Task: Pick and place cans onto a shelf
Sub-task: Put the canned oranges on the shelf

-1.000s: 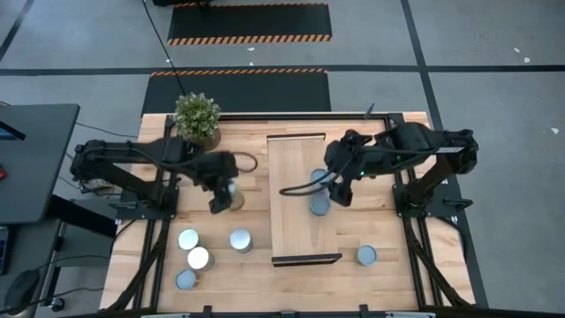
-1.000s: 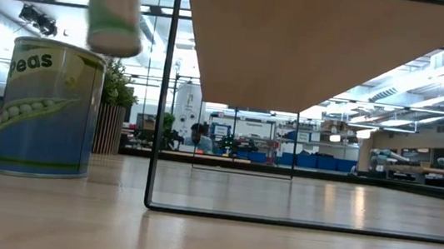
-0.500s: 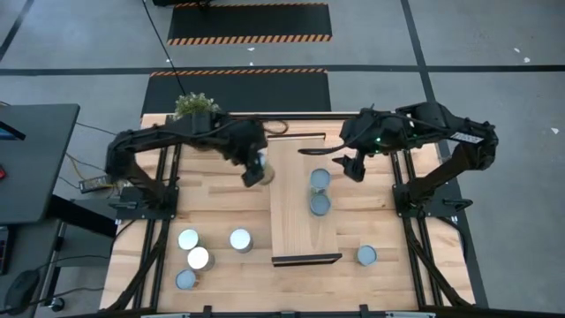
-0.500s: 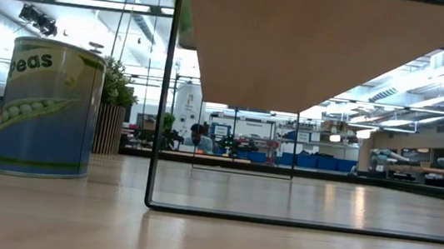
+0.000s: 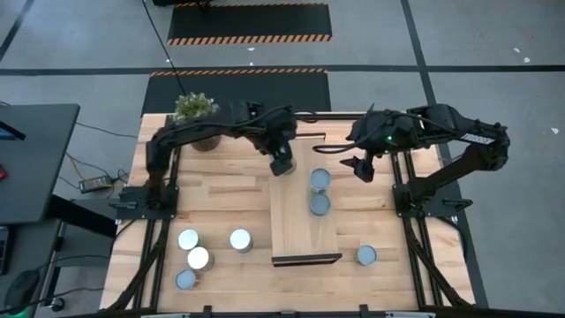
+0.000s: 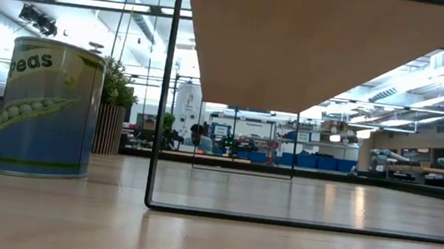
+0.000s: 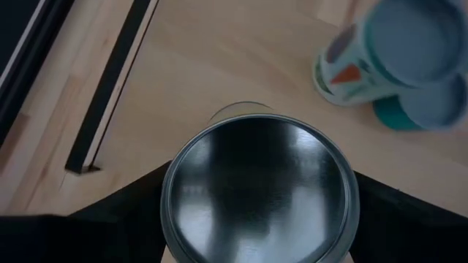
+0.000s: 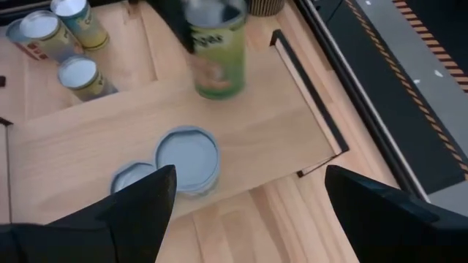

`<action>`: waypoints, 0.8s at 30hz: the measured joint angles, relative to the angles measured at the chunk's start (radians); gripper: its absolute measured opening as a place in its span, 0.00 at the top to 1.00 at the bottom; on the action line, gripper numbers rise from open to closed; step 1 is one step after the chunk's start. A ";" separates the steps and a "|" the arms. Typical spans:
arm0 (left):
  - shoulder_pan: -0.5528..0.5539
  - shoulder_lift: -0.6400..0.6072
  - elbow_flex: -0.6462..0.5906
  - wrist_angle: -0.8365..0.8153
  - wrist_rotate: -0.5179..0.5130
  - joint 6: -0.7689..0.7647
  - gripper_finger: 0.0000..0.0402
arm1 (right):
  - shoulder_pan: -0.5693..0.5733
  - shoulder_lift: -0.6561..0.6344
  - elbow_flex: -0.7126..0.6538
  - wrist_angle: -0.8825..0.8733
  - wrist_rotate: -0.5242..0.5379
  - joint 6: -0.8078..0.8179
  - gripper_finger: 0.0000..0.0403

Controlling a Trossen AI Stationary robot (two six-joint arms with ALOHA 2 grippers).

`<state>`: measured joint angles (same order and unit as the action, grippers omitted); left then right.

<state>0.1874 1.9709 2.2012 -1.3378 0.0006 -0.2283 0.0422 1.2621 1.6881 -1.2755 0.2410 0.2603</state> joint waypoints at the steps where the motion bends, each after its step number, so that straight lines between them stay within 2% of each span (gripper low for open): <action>1: 0.002 0.015 0.006 0.002 -0.003 0.000 0.21 | 0.000 -0.003 -0.010 0.006 -0.007 -0.001 0.11; 11: 0.013 0.074 0.018 0.027 -0.113 0.047 0.21 | 0.000 -0.016 -0.097 0.092 -0.055 -0.019 0.11; 17: 0.013 0.074 0.019 0.089 -0.116 0.084 0.20 | 0.000 -0.016 -0.101 0.116 -0.056 -0.035 0.11; 20: 0.013 0.074 0.019 0.107 -0.119 0.125 0.16 | 0.000 -0.016 -0.101 0.129 -0.056 -0.036 0.11; 24: 0.013 0.074 0.019 0.116 -0.117 0.173 0.05 | 0.000 -0.016 -0.101 0.132 -0.053 -0.036 0.11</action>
<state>0.2001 2.0445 2.2200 -1.2218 -0.1166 -0.0550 0.0422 1.2465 1.5867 -1.1435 0.1878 0.2241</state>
